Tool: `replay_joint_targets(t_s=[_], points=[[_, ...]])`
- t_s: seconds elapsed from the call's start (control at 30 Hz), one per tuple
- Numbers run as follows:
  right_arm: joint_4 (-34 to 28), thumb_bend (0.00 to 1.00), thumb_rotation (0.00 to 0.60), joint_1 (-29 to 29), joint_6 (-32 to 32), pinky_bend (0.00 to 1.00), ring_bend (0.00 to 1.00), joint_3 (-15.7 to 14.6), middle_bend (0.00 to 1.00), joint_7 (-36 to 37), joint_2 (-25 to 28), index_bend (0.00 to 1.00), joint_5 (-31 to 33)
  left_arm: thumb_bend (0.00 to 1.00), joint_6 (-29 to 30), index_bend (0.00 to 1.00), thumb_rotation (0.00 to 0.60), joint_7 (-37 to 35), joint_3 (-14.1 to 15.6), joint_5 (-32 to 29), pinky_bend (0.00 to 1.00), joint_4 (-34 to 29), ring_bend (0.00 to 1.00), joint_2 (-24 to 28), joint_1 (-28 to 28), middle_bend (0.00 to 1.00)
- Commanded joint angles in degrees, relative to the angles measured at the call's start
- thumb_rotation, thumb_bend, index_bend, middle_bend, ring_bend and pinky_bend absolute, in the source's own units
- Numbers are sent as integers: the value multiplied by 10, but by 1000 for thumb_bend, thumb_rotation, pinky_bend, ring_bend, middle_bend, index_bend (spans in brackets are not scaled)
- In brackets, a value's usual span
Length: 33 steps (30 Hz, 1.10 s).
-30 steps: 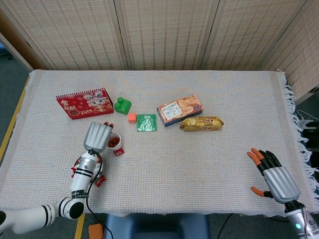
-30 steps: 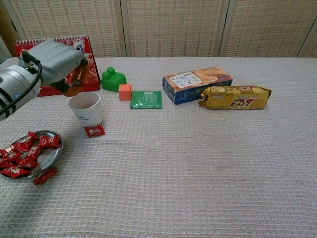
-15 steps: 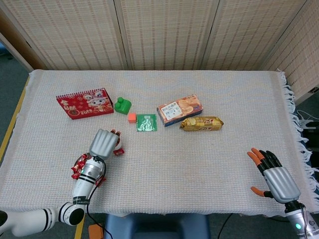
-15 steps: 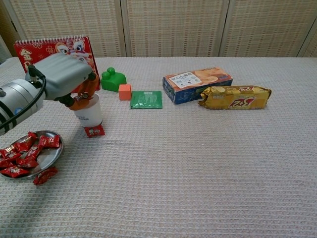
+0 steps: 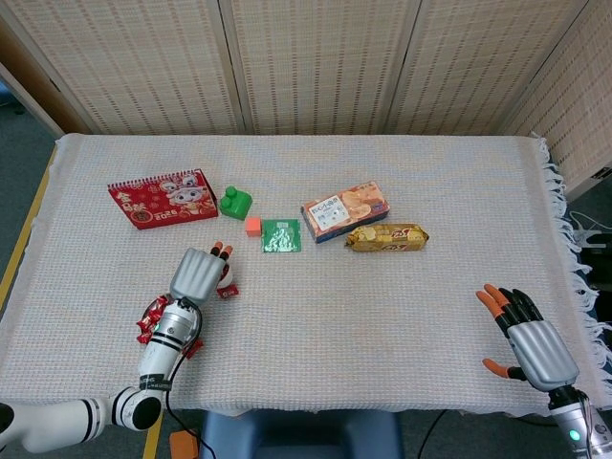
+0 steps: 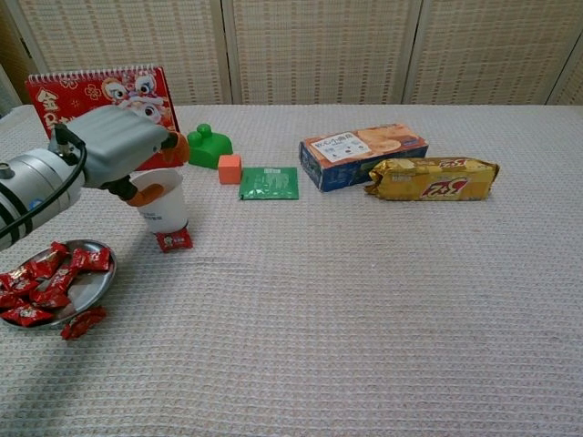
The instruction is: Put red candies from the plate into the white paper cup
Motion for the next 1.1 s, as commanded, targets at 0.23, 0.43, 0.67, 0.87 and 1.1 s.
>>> replay_joint_targets(t_s=[0.23,0.43,0.67,0.87,1.1], points=[[-2,58,600,1,-3,54,0,-1,0,-3,-1,0,-1,409,4,67,600,-53,17,25,1000,-68,854,46,18,115],[-2,57,600,1,-3,54,0,-2,0,-4,-1,0,-3,410,0,28,600,-61,18,26,1000,-78,847,56,19,65],[-3,57,600,-1,1,55,0,-3,0,-1,2,0,-4,408,-89,10,600,-47,6,-80,1000,-61,841,68,-11,42],[-2,57,600,0,-1,54,0,-1,0,0,1,0,-1,407,-99,12,600,-28,12,-117,1000,-62,841,71,-28,71],[-1,58,600,1,-3,55,0,0,0,0,1,0,1,404,-81,107,600,-25,18,-122,1000,-44,836,61,-37,240]])
